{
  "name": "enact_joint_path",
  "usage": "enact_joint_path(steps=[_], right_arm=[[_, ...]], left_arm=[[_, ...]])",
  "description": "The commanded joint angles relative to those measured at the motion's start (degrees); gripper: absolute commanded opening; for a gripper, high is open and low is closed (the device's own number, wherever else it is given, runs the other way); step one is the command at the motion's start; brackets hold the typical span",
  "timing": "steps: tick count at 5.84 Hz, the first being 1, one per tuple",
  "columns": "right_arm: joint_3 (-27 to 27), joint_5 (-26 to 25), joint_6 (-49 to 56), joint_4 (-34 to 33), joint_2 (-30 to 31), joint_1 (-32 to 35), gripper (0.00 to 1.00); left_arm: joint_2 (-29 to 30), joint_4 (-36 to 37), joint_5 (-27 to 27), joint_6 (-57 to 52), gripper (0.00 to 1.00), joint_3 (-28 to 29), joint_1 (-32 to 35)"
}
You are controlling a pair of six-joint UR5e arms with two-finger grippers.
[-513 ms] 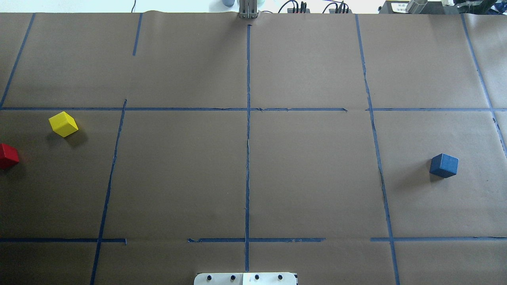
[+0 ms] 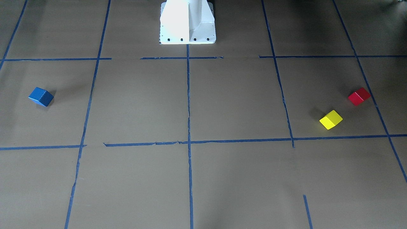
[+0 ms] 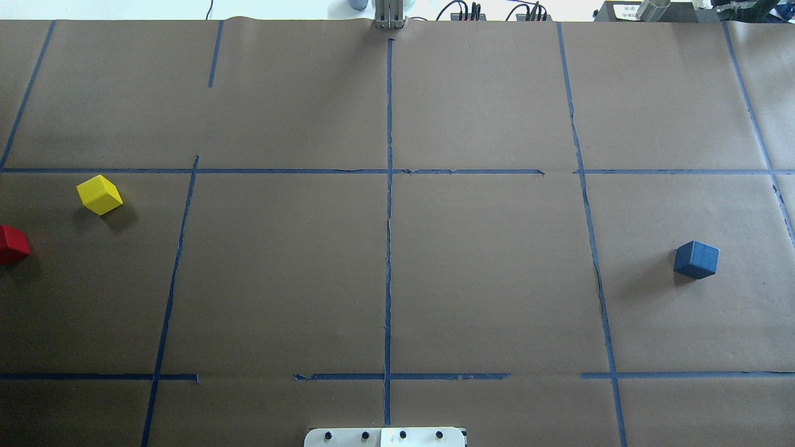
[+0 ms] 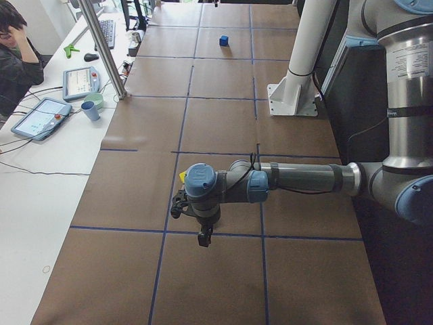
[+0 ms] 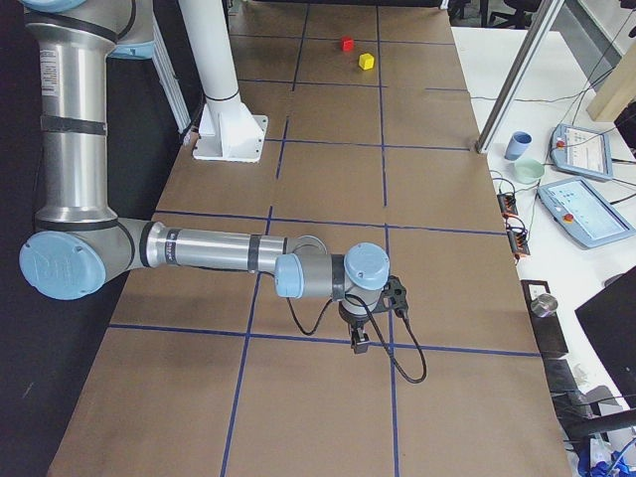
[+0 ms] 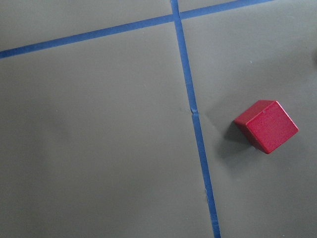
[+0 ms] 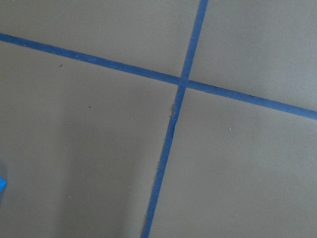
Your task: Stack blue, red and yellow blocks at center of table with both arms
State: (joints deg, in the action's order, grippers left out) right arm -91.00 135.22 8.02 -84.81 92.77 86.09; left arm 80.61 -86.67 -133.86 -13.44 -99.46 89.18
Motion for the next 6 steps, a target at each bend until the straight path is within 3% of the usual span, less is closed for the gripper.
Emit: enact_joint_path(steps=[1, 3, 4, 5, 6], right_arm=[[-6.2, 2.4, -11.4, 0.2, -0.5, -4.8, 1.00], [-14.3, 0.1, -35.5, 0.5, -0.3, -13.2, 1.00], [-15.9, -2.8, -48.4, 8.1, 1.0, -17.7, 1.00], [-15.6, -7.0, -60.8, 21.0, 5.1, -23.5, 1.00], [-15.6, -10.4, -67.6, 27.1, 8.1, -27.7, 1.00]], left_arm=[[-0.2, -0.1, -0.1, 0.1, 1.00, -0.2, -0.1], [-0.2, -0.1, -0.3, 0.1, 1.00, -0.2, -0.1], [-0.2, -0.1, -0.3, 0.1, 1.00, -0.2, -0.1], [-0.2, -0.1, -0.3, 0.1, 1.00, -0.2, -0.1], [-0.2, -0.1, -0.3, 0.1, 1.00, -0.2, -0.1]])
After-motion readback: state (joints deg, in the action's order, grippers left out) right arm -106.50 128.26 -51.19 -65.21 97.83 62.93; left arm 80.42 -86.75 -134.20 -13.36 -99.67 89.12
